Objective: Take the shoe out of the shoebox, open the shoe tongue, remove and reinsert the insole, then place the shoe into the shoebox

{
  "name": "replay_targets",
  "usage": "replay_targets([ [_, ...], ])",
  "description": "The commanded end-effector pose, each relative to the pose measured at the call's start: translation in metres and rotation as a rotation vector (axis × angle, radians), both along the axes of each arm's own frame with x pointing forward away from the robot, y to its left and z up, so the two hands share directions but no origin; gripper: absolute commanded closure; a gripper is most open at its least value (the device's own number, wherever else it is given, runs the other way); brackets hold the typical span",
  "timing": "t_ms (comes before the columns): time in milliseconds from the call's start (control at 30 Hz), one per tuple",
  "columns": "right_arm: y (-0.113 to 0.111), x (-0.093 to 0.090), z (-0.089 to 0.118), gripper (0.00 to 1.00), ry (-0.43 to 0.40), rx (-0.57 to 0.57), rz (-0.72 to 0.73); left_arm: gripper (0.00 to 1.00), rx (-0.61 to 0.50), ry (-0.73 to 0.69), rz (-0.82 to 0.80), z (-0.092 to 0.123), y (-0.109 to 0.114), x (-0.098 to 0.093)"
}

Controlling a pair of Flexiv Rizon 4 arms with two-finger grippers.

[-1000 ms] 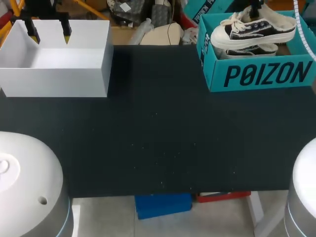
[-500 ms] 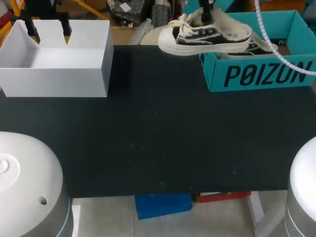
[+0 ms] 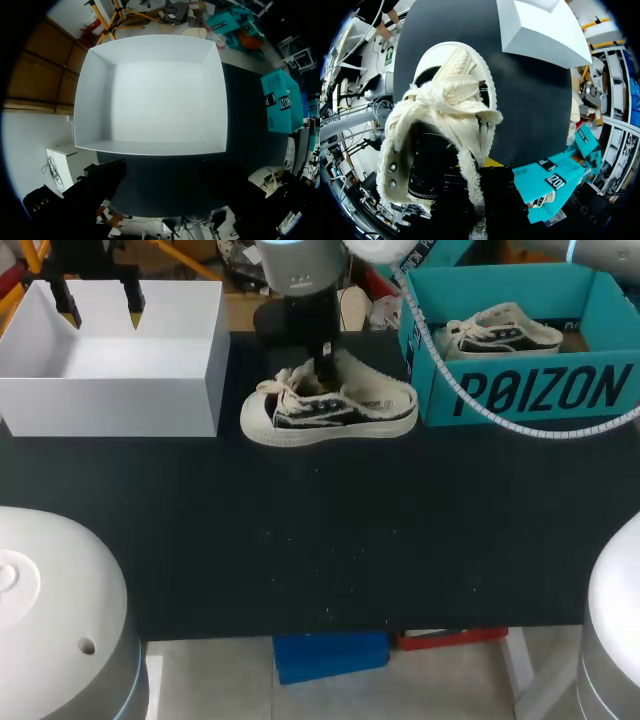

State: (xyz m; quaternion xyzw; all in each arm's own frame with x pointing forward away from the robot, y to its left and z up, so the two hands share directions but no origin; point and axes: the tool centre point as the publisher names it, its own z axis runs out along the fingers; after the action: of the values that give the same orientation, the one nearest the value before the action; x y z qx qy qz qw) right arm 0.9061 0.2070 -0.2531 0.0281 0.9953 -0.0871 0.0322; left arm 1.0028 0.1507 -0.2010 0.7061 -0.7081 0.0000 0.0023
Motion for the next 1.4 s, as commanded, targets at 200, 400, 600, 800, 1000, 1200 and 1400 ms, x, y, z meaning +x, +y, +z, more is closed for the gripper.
replay_targets([
  [200, 0.011, -0.012, -0.098, 1.00, -0.024, 0.025, 0.010, 0.00, 0.002, 0.001, 0.002, 0.001, -0.001, -0.001],
  [400, 0.011, -0.013, -0.130, 1.00, -0.012, 0.044, 0.025, 0.00, 0.002, 0.001, 0.002, 0.001, -0.001, -0.001],
  [600, 0.009, -0.014, -0.146, 1.00, 0.017, 0.064, 0.025, 0.00, 0.002, 0.001, 0.002, 0.001, -0.001, -0.001],
  [800, 0.006, -0.015, -0.148, 0.56, 0.042, 0.077, 0.030, 0.00, 0.002, 0.001, 0.002, 0.001, -0.001, -0.001],
  [1000, -0.007, -0.020, -0.117, 0.00, 0.048, 0.058, 0.010, 0.00, 0.002, 0.001, 0.002, 0.001, -0.001, -0.001],
  [1200, -0.016, -0.024, -0.062, 0.00, 0.007, 0.117, 0.059, 0.00, 0.002, 0.001, 0.002, 0.001, -0.001, -0.001],
  [1400, -0.031, -0.035, -0.032, 0.00, -0.057, 0.274, 0.193, 0.00, 0.002, 0.001, 0.002, 0.001, -0.001, -0.001],
])
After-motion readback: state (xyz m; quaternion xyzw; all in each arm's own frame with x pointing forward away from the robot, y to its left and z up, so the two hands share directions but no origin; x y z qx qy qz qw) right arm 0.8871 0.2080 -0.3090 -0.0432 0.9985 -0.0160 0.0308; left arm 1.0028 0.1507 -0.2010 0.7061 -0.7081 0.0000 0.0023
